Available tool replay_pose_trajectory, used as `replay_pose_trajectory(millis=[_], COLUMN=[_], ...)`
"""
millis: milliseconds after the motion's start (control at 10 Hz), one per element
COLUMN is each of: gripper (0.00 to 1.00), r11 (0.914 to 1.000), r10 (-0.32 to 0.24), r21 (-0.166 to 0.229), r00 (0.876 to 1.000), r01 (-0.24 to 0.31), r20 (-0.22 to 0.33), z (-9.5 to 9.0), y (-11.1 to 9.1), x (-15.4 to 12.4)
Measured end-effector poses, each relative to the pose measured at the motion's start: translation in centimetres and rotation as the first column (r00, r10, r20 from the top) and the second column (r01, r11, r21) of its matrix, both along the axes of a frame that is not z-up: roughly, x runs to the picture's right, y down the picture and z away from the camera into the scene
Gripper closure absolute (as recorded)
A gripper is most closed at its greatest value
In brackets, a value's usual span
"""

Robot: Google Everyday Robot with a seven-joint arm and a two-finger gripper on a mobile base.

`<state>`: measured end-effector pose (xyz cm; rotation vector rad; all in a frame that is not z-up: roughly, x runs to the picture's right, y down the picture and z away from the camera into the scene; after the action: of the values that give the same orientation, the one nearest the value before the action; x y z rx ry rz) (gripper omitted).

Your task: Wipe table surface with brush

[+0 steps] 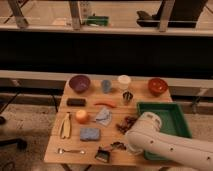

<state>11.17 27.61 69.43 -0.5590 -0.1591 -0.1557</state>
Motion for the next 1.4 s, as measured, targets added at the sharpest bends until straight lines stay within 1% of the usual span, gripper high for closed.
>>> replay_pose_trajectory(millis=[300,500,600,700,800,900,1000,1100,1200,1400], gripper=[0.2,0.2,0.2,0.2,0.2,0.2,0.2,0.2,0.2,0.2], r11=[0.9999,0.9993,0.9989,0.9988,0.9976,0.9959,0.9889,0.9777,0.9684,0.9609], r10=[-0.009,-0.014,-0.011,0.0,0.026,0.058,0.122,0.188,0.229,0.256], r21=[-0.014,-0.034,-0.044,-0.05,-0.065,-0.071,-0.091,-0.111,-0.126,-0.14], r00=[1.0,1.0,1.0,1.0,1.0,0.998,0.991,0.978,0.967,0.959], r01=[0.009,0.014,0.012,0.0,-0.025,-0.056,-0.117,-0.178,-0.215,-0.239], r20=[0.006,0.007,0.007,0.008,0.006,0.02,0.052,0.085,0.108,0.124], z=[0.6,1.8,2.8,4.0,4.8,4.9,5.0,4.8,4.6,3.9], y=[0.1,0.2,0.1,-0.2,0.0,-0.2,-0.3,-0.3,-0.3,-0.2], x=[-0.4,-0.3,-0.2,0.1,0.7,0.5,0.8,1.1,1.1,0.7])
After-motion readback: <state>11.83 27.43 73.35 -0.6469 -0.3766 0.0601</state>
